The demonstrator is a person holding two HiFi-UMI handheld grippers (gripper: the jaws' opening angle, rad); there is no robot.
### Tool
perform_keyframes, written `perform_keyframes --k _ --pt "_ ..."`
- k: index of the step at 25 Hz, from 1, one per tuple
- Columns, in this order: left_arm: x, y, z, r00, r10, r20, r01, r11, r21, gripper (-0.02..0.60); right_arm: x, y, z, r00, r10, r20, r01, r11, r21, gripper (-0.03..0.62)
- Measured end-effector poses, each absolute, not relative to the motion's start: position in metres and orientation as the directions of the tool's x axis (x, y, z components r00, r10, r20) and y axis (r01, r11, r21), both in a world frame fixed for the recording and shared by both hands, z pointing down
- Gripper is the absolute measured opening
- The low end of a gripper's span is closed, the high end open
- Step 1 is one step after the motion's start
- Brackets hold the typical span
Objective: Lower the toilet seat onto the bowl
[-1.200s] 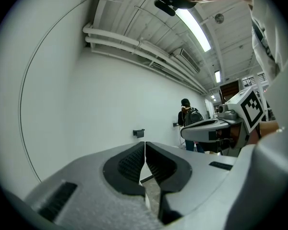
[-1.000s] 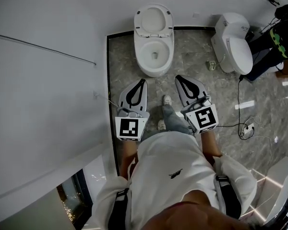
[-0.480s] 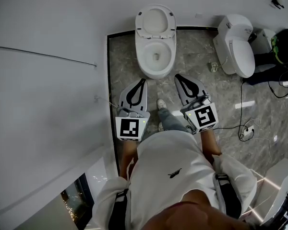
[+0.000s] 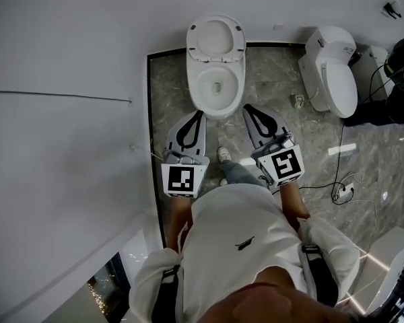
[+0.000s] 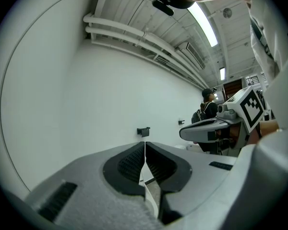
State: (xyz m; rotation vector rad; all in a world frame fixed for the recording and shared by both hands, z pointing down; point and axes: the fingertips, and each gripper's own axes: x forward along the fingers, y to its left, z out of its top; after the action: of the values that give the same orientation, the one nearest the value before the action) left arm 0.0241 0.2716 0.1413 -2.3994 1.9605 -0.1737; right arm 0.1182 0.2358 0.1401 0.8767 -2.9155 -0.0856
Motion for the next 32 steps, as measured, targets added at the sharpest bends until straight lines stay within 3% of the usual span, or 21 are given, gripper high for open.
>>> perform_keyframes --k 32 --pt "-0.013 0.138 0.146 0.173 -0.982 0.081 -0.974 -0.183 -0.135 0.031 0.079 0.1 0.142 -0.849 -0.525 0.06 -0.522 0.851 0.055 0.031"
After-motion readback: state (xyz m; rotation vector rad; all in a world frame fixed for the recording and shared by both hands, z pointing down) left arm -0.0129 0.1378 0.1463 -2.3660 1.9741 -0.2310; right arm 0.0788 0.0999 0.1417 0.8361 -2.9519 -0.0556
